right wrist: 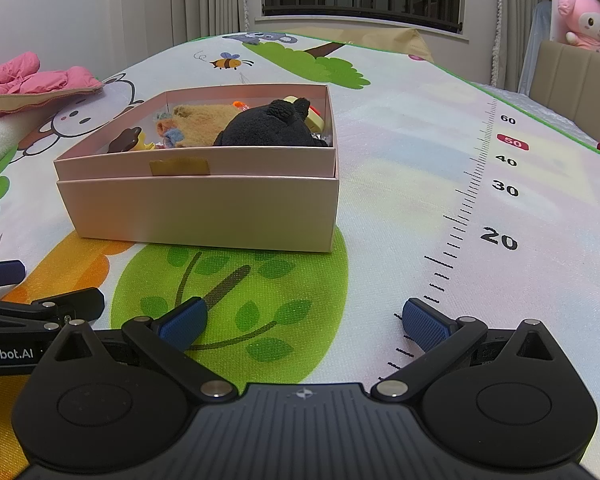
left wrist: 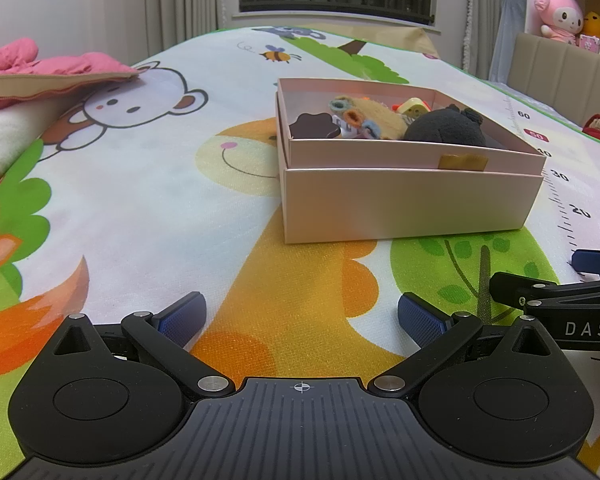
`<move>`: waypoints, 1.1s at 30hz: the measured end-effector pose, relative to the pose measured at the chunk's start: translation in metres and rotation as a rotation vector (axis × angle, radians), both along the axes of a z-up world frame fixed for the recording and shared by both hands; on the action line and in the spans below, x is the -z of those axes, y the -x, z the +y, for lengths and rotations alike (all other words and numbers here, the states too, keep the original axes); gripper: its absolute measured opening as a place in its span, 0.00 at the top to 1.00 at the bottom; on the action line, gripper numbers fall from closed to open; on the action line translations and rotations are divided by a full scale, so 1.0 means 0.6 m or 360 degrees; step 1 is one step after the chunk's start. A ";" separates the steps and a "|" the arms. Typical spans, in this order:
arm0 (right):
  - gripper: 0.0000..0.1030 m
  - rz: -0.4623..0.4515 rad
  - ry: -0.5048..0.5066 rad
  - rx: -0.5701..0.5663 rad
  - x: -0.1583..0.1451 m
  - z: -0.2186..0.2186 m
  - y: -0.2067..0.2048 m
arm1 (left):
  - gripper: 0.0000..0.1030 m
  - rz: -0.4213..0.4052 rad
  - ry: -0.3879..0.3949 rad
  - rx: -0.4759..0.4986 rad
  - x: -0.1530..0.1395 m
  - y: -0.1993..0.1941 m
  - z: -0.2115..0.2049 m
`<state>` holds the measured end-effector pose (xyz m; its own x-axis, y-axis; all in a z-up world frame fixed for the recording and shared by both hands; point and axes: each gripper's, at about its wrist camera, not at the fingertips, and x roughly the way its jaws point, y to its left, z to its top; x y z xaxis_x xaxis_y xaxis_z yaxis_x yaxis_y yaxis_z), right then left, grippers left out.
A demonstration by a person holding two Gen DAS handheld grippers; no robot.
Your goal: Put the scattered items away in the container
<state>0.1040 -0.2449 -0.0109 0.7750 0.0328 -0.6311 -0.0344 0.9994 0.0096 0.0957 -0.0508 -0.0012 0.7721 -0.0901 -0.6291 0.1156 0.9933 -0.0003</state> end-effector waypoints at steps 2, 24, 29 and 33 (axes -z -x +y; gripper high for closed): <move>0.00 0.0000 0.0000 0.0000 0.000 0.000 0.000 | 0.00 0.0000 0.0000 0.0000 0.000 0.000 0.000; 0.00 0.0000 0.0000 0.0001 0.001 0.001 -0.001 | 0.00 0.0001 0.0001 0.0000 0.000 0.000 0.000; 0.00 0.0000 0.0000 0.0001 0.001 0.001 -0.001 | 0.00 0.0001 0.0000 0.0000 0.000 0.000 0.001; 0.00 0.0000 0.0000 0.0001 0.001 0.001 -0.001 | 0.00 -0.0001 0.0016 0.0000 0.001 0.000 0.002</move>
<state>0.1045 -0.2444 -0.0112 0.7750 0.0324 -0.6311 -0.0339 0.9994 0.0097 0.0955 -0.0499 -0.0017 0.7723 -0.0963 -0.6279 0.1158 0.9932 -0.0100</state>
